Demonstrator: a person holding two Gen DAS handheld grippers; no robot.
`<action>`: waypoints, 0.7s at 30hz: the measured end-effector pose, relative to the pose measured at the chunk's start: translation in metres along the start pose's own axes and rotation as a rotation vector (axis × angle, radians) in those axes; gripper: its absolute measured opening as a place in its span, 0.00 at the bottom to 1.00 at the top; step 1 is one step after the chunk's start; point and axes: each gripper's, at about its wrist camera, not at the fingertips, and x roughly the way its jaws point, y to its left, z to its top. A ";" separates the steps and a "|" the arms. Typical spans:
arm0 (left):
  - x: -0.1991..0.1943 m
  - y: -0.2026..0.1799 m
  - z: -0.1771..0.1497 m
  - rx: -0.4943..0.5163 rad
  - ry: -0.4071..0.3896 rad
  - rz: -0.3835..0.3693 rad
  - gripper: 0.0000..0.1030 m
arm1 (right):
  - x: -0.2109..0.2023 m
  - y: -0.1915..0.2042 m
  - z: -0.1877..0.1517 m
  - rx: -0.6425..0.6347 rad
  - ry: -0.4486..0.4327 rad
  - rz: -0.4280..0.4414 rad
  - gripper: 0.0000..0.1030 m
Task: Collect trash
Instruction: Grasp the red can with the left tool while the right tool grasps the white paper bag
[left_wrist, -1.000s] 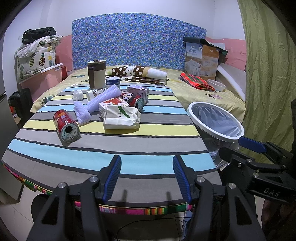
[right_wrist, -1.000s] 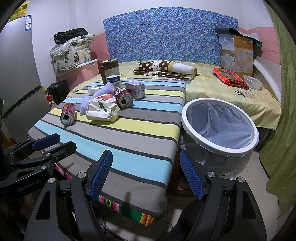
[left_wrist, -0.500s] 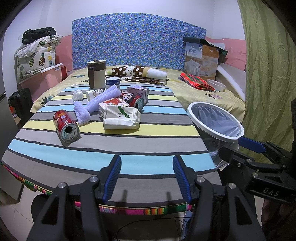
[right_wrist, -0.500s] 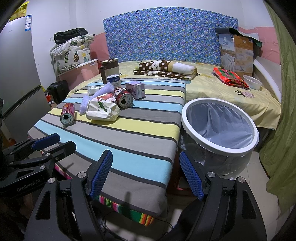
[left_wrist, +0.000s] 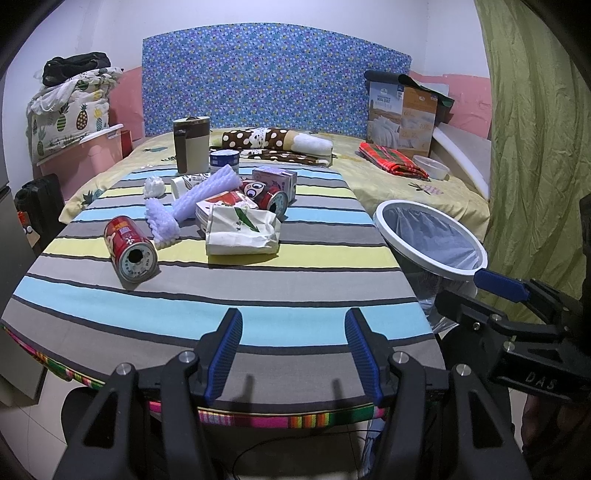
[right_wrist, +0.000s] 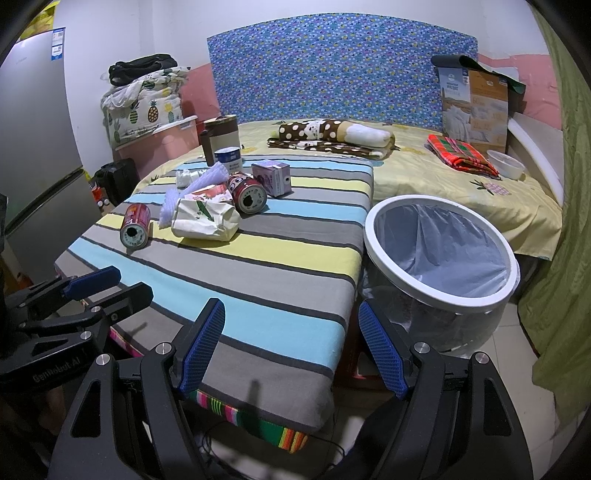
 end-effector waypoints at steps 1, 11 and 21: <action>0.001 0.001 0.000 -0.001 0.002 0.002 0.58 | 0.001 0.001 0.000 0.000 0.000 0.001 0.74; 0.017 0.022 0.001 -0.036 0.039 0.045 0.58 | 0.017 0.009 0.008 -0.025 0.007 0.061 0.74; 0.021 0.072 0.017 -0.122 0.000 0.138 0.58 | 0.041 0.024 0.024 -0.073 0.036 0.133 0.74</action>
